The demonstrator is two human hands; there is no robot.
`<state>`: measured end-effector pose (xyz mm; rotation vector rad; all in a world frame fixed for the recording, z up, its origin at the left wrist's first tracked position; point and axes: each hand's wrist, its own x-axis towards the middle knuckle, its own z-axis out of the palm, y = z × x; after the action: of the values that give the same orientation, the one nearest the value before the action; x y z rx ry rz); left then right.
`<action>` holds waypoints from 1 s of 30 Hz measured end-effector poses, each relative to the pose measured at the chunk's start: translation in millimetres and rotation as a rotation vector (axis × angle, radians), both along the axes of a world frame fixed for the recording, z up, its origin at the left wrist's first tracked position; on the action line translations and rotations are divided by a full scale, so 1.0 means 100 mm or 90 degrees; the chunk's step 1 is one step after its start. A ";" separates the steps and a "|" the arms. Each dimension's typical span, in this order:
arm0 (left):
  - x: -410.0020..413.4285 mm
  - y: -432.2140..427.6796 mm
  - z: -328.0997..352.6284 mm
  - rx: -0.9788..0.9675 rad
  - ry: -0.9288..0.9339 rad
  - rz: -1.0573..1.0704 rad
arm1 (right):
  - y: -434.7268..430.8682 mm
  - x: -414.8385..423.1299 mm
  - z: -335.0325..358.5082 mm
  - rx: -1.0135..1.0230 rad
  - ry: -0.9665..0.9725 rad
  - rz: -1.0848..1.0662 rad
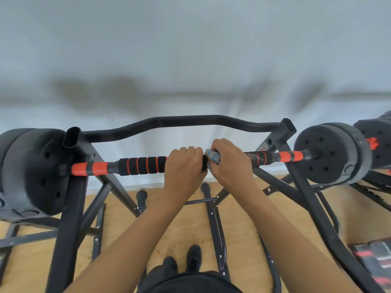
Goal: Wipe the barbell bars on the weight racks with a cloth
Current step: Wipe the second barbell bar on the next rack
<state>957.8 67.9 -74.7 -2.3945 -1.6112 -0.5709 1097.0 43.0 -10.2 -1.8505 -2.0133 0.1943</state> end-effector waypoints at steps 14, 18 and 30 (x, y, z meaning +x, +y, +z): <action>-0.15 -0.13 0.40 -0.155 0.100 -0.061 | -0.07 0.33 0.42 -0.081 0.130 -0.068; -0.19 0.21 0.58 -0.383 0.073 -0.087 | -0.17 0.30 0.30 -0.127 0.139 -0.014; -0.09 0.09 0.34 -0.261 0.103 -0.023 | 0.13 -0.01 -0.02 -0.001 -0.069 -0.024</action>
<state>948.4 77.4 -40.4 -2.6720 -1.7535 -0.0451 1095.7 55.9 -11.9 -1.9371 -2.0465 0.0871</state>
